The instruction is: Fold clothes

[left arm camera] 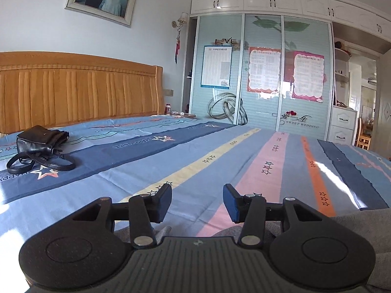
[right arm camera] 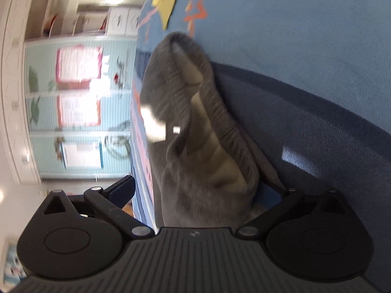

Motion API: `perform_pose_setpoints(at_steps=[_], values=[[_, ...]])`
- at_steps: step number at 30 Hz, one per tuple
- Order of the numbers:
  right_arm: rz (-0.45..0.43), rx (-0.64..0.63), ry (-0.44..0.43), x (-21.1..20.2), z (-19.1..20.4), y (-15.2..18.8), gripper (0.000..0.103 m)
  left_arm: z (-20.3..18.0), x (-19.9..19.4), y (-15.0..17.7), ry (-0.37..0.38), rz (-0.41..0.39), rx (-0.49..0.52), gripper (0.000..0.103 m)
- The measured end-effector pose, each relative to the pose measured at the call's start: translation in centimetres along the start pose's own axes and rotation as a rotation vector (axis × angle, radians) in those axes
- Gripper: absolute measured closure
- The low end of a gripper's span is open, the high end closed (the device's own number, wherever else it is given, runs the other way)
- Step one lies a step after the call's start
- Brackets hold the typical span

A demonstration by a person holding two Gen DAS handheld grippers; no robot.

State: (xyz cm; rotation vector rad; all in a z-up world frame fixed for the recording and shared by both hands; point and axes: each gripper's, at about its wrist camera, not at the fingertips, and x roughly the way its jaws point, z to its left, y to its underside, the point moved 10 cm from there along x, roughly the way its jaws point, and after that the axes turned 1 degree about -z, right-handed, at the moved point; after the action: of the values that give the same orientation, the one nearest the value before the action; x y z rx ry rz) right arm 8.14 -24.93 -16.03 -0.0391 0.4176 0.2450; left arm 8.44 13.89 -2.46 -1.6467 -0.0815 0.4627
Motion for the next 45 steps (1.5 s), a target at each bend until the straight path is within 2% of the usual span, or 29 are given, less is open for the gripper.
perform_pose_setpoints(at_steps=[1, 3, 6, 8, 10, 11, 12, 13, 15, 19, 23, 26, 30, 33, 34, 35, 36, 38, 39, 40, 45], values=[[-0.019, 0.01, 0.005, 0.2, 0.1, -0.3, 0.0, 0.2, 0.1, 0.1, -0.001, 0.003, -0.002, 0.052], [-0.007, -0.051, 0.053, 1.1, 0.6, -0.1, 0.0, 0.5, 0.3, 0.2, -0.003, 0.008, -0.008, 0.048], [0.012, -0.125, 0.071, 1.7, 1.4, 0.0, 0.001, 0.8, 0.5, 0.4, 0.004, 0.019, -0.011, 0.046], [0.027, -0.205, 0.059, 1.7, 2.1, 0.3, 0.025, 1.0, 0.7, 0.6, 0.01, 0.028, -0.016, 0.043], [0.035, -0.292, 0.072, 1.7, 2.7, 0.7, 0.057, 1.2, 0.8, 0.8, 0.013, 0.033, -0.021, 0.042], [0.038, -0.327, 0.072, 1.6, 2.9, 0.8, 0.064, 1.3, 0.9, 0.9, 0.015, 0.038, -0.024, 0.042], [0.043, -0.338, 0.057, 1.6, 3.3, 0.9, 0.081, 1.3, 1.0, 0.9, 0.017, 0.042, -0.026, 0.042], [0.042, -0.355, 0.041, 1.7, 4.0, 0.9, 0.082, 1.5, 1.0, 1.0, 0.019, 0.045, -0.029, 0.041], [0.041, -0.39, 0.016, 1.8, 5.3, 0.9, 0.082, 1.7, 1.3, 1.2, 0.018, 0.049, -0.033, 0.037], [0.038, -0.396, -0.066, 2.7, 9.3, 0.5, 0.082, 2.4, 1.8, 1.7, 0.006, 0.062, -0.05, 0.037], [0.039, -0.452, -0.142, 5.6, 15.7, 0.8, 0.082, 3.0, 2.6, 2.4, -0.002, 0.088, -0.063, 0.037], [0.045, -0.566, -0.156, 9.4, 21.4, 2.3, 0.082, 3.3, 2.9, 2.5, -0.003, 0.093, -0.069, 0.037], [0.062, -0.697, -0.168, 14.7, 28.3, 5.8, 0.082, 3.9, 3.3, 2.3, -0.012, 0.086, -0.071, 0.037], [0.084, -0.764, -0.228, 18.2, 32.4, 9.0, 0.081, 4.3, 3.8, 2.1, -0.024, 0.081, -0.066, 0.037], [0.139, -0.795, -0.267, 19.3, 33.3, 10.5, 0.076, 4.5, 4.0, 2.0, -0.028, 0.08, -0.067, 0.037], [0.229, -0.802, -0.295, 20.6, 33.6, 12.1, 0.074, 4.7, 4.2, 1.8, -0.034, 0.078, -0.068, 0.037], [0.293, -0.799, -0.301, 21.6, 33.6, 13.4, 0.07, 5.0, 4.4, 1.7, -0.04, 0.077, -0.071, 0.037], [0.406, -0.813, -0.297, 22.6, 33.2, 16.0, 0.045, 5.5, 4.7, 1.5, -0.05, 0.075, -0.08, 0.037], [0.439, -0.835, -0.276, 23.0, 32.7, 16.8, 0.026, 5.8, 4.8, 1.3, -0.056, 0.074, -0.084, 0.037], [0.452, -0.869, -0.232, 23.2, 31.9, 17.5, 0.024, 6.0, 4.8, 1.2, -0.062, 0.073, -0.087, 0.037], [0.522, -1.02, -0.08, 21.4, 28.3, 19.0, 0.024, 6.8, 4.6, 0.6, -0.086, 0.063, -0.09, 0.037]])
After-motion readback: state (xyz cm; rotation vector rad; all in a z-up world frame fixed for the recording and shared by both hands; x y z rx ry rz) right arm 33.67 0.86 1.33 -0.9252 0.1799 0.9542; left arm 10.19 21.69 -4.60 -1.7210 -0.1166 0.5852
